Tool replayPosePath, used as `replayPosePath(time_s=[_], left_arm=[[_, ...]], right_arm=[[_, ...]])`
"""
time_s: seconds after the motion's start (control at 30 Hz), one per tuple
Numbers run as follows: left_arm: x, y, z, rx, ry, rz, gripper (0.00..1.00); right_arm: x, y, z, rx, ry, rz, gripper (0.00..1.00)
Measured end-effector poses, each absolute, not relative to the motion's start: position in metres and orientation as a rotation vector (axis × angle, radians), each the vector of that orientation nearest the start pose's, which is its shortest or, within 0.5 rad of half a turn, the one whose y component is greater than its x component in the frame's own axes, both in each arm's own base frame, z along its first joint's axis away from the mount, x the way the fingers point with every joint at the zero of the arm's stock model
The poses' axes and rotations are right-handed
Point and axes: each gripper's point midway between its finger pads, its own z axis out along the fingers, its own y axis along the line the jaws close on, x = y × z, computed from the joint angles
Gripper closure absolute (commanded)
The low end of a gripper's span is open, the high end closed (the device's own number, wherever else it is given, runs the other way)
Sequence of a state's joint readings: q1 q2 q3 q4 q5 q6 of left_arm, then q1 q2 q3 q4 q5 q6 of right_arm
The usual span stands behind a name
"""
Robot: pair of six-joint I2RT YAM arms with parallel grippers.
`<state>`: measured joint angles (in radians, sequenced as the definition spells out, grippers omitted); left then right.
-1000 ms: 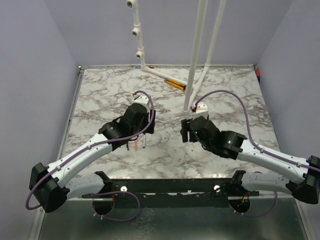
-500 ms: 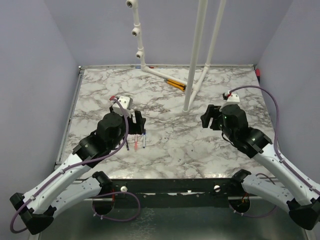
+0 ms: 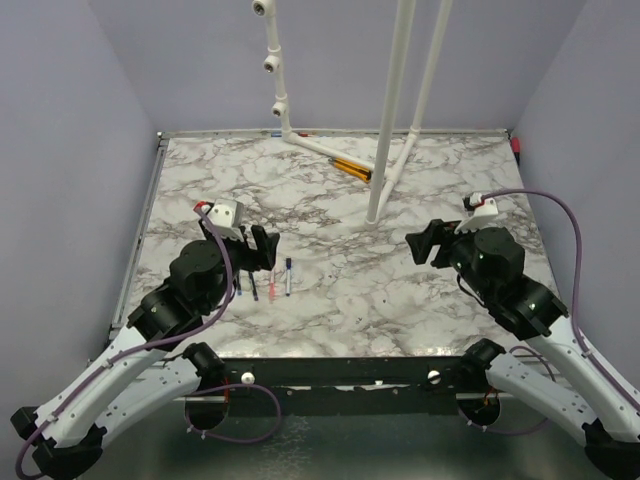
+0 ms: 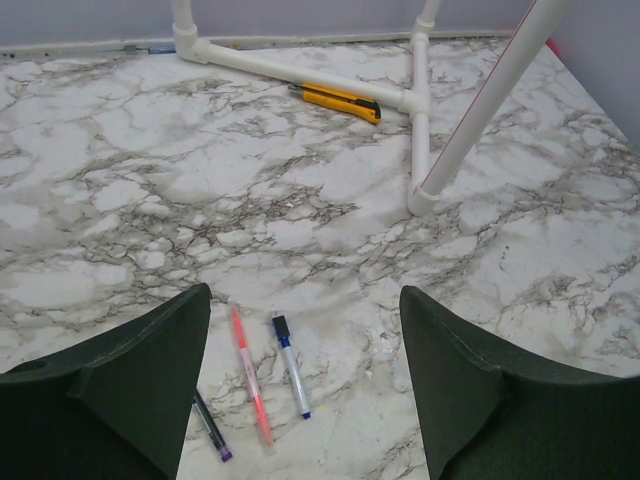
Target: Insert the pens into the pen caps
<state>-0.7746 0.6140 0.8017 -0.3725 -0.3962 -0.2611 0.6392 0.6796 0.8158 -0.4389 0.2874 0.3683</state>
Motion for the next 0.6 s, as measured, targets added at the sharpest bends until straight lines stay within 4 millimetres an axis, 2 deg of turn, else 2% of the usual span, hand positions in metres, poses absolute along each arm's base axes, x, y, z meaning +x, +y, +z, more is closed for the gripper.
replayPosePath(time_s=[0.23, 0.43, 0.6], left_arm=[[0.234, -0.147, 0.278, 0.189, 1.775, -0.382, 0.23], [0.238, -0.151, 0.267, 0.207, 1.810, -0.365, 0.23], [0.237, -0.151, 0.270, 0.210, 1.797, -0.376, 0.22]], right_arm=[[0.236, 0.141, 0.267, -0.101, 1.849, 0.476, 0.25], [0.235, 0.145, 0.263, -0.116, 1.852, 0.493, 0.25], [0.234, 0.146, 0.260, -0.123, 1.857, 0.498, 0.25]])
